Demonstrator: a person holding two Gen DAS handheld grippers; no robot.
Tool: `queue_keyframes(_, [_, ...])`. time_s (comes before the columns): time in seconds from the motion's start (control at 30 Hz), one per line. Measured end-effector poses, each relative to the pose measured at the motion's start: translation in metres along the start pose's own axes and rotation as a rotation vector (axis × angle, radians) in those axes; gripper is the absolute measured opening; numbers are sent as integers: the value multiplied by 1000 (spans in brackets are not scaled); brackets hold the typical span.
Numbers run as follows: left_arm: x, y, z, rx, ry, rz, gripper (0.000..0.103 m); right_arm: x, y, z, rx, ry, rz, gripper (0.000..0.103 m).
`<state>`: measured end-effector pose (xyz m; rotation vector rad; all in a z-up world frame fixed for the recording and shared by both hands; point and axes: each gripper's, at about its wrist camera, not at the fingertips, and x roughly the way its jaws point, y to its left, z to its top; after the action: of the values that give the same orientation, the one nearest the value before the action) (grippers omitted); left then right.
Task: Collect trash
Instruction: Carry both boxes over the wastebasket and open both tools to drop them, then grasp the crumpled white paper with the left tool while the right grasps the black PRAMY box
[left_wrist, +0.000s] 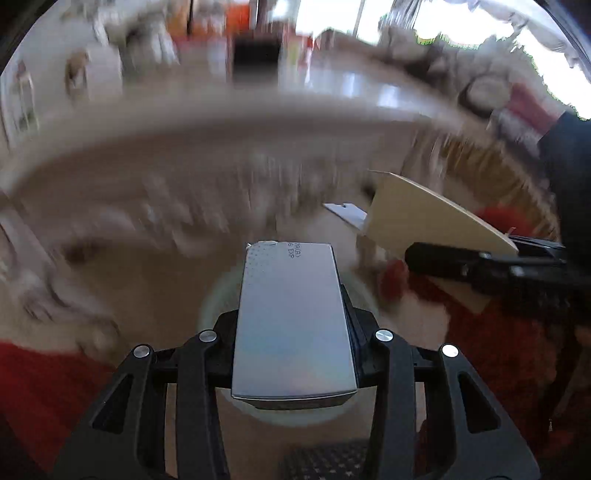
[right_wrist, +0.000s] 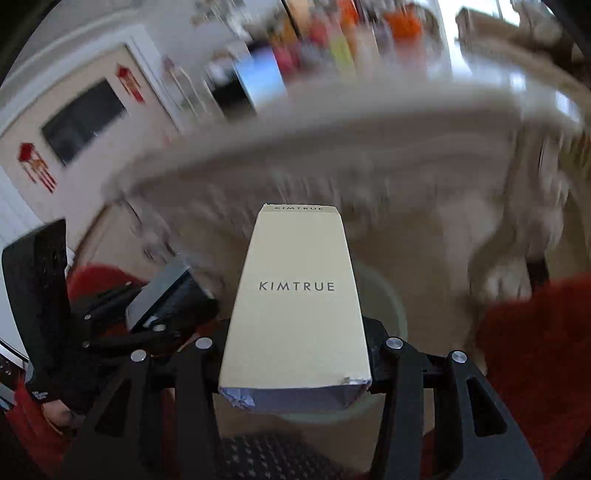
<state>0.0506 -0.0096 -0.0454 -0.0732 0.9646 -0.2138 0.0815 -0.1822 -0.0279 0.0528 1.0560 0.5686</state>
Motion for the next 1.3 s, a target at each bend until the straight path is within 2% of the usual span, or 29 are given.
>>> queue_keyframes(0.13, [42,1,-10,5,108,18,42,36,-1,-10,-24,99,-73,46])
queue_keyframes(0.2, [56,7,-11,-7,142,24,42,46,-1,-10,-30,121,-87,46])
queue_keyframes(0.23, [59,9,-12,-17,158,21,49,51,-7,-6,-33,128,-90,47])
queue_keyframes(0.27, [64,11,-11,-31,177,22,60,57,-8,-4,-35,135,-96,48])
queue_keyframes(0.3, [69,13,-11,-38,182,55,62,56,-8,-5,-27,136,-103,57])
queue_keyframes(0.33, [71,14,-13,-38,182,76,71,58,-11,-4,-17,136,-120,64])
queue_keyframes(0.37, [73,15,-15,-39,181,96,86,56,-14,-4,-7,129,-142,75])
queue_keyframes(0.4, [74,18,-14,-42,179,110,89,57,-18,-6,-1,122,-151,75])
queue_keyframes(0.53, [70,25,-11,-50,109,124,91,56,-35,-9,72,120,-143,76])
queue_keyframes(0.57, [69,26,-11,-57,101,118,95,58,-38,-9,89,119,-147,76])
queue_keyframes(0.67, [69,33,-13,-101,95,93,95,60,-46,-12,132,123,-152,76])
queue_keyframes(0.8, [66,40,-18,-131,86,68,96,59,-42,-11,125,116,-167,76])
queue_keyframes(0.87, [61,42,-19,-151,53,48,96,57,-39,-11,109,105,-175,76])
queue_keyframes(0.97, [51,48,-22,-180,27,39,96,46,-32,-10,78,50,-186,76])
queue_keyframes(1.07, [25,53,-20,-196,-37,51,96,14,-18,-5,29,-97,-194,76])
queue_keyframes(1.13, [-3,55,-14,-194,-109,111,96,-7,-7,0,5,-180,-175,76])
queue_keyframes(1.2, [-23,58,-6,-193,-144,153,96,-26,6,11,-14,-252,-141,76])
queue_keyframes(1.3, [-56,67,21,-215,-206,207,96,-38,22,39,-45,-302,-101,76])
